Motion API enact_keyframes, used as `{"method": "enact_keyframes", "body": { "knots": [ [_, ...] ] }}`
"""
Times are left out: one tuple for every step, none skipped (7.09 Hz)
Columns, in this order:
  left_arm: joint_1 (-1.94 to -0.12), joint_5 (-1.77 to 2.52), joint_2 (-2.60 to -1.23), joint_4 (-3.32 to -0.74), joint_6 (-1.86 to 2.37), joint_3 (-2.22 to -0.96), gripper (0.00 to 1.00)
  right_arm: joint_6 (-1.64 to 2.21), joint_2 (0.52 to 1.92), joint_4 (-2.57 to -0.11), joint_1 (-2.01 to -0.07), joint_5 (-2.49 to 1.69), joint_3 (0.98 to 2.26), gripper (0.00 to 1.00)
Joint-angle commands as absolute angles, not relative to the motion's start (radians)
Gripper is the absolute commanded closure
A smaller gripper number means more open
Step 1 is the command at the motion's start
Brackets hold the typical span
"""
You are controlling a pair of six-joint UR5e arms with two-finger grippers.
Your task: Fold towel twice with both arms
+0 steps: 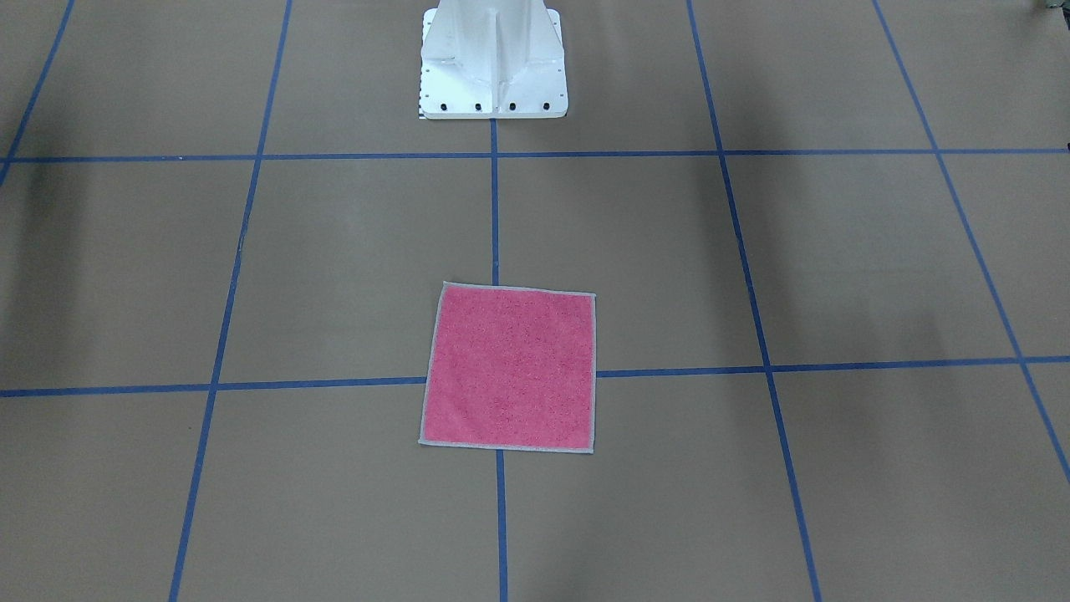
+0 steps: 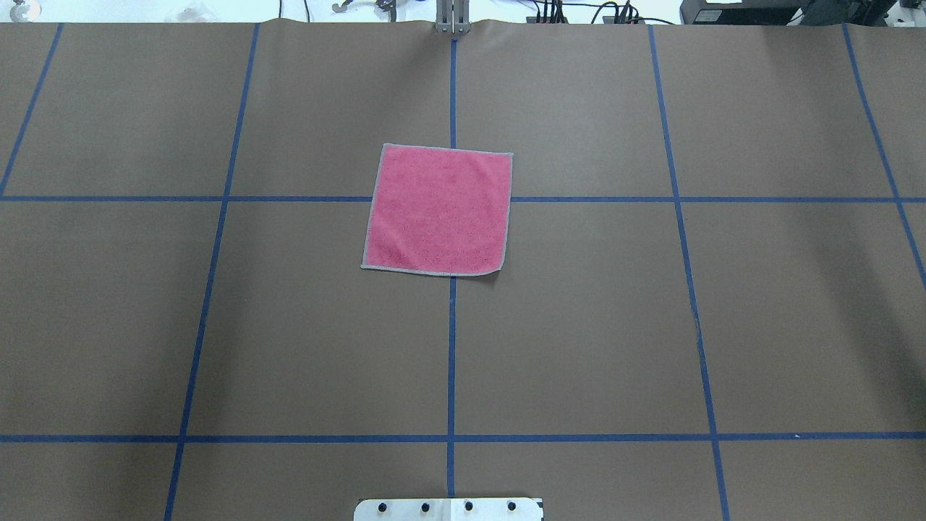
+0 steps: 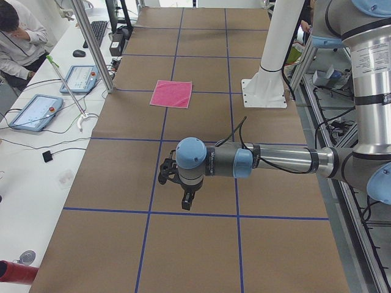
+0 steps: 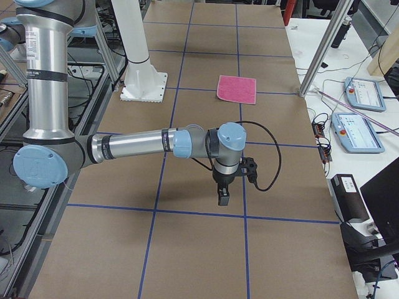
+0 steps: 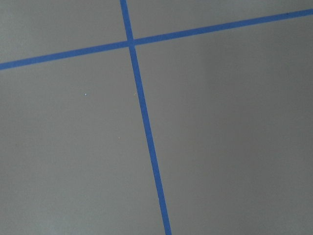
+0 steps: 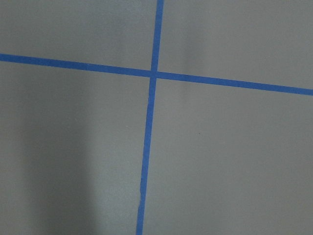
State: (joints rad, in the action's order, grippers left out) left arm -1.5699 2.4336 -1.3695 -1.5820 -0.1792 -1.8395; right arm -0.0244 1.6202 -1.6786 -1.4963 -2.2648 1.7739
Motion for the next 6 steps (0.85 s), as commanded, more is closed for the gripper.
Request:
{"method": "enact_keyframes", "body": {
  "knots": [
    [-1.568, 2.465, -1.4, -1.629, -0.149, -1.832, 0.0, -0.012, 1.625, -1.615, -1.47, -2.359, 1.773, 0.0],
    [-1.566, 2.532, -1.414, -1.65, -0.155, -1.832, 0.0, 0.061, 1.608, -1.612, -1.429, -2.364, 1.781, 0.0],
    [-1.54, 2.59, -1.417, -1.784, -0.143, -1.827, 0.0, 0.163, 1.57, -1.585, -1.392, -2.367, 1.784, 0.0],
    [-1.492, 2.611, -1.446, -1.81, -0.021, -1.809, 0.0, 0.278, 1.569, -1.486, -1.34, -2.367, 1.784, 0.0],
    [-1.432, 2.609, -1.513, -1.813, 0.136, -1.813, 0.0, 0.445, 1.565, -1.376, -1.271, -2.364, 1.787, 0.0],
    [-1.361, 2.603, -1.56, -1.813, 0.211, -1.812, 0.0, 0.612, 1.549, -1.283, -1.211, -2.362, 1.79, 0.0]
  ]
}}
